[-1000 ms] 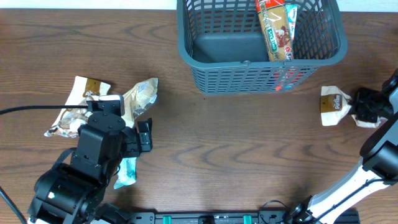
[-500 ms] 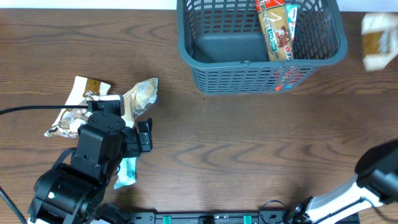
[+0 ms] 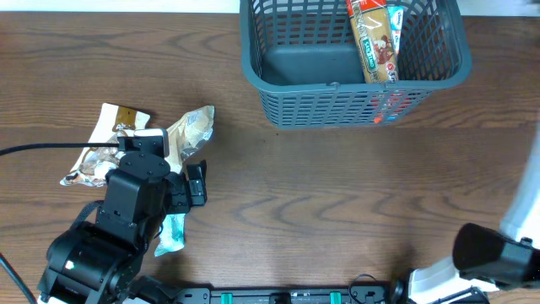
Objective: Pack container
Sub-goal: 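Lift the mushroom bag with the right gripper and carry it over the basket, then open the right gripper to drop the mushroom bag and withdraw right, then move the left gripper over the tan snack bag near the left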
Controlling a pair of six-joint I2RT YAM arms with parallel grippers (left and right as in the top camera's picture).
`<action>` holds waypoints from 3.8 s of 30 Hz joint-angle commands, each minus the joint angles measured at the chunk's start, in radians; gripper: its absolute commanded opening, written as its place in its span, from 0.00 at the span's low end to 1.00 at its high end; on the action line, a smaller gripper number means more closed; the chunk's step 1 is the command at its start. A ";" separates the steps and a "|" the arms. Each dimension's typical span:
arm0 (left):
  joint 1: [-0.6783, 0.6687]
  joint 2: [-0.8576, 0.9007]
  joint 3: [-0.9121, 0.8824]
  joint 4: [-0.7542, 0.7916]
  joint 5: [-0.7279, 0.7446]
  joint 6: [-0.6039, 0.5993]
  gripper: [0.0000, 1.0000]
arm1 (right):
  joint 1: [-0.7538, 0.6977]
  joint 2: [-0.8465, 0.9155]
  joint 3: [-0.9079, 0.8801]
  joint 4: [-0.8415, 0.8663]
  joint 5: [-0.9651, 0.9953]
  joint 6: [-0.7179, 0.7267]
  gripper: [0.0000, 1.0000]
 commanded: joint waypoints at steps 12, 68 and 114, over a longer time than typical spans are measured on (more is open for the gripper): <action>0.004 0.000 0.018 -0.004 -0.012 0.006 0.99 | 0.424 0.043 -0.002 -0.385 0.744 -0.507 0.02; 0.004 0.000 0.018 -0.004 -0.012 0.006 0.99 | 0.316 0.355 0.523 -0.464 0.459 -0.595 0.99; 0.137 0.264 0.020 0.243 -0.225 -0.452 0.99 | -0.404 0.335 0.733 -1.039 0.657 -0.499 0.99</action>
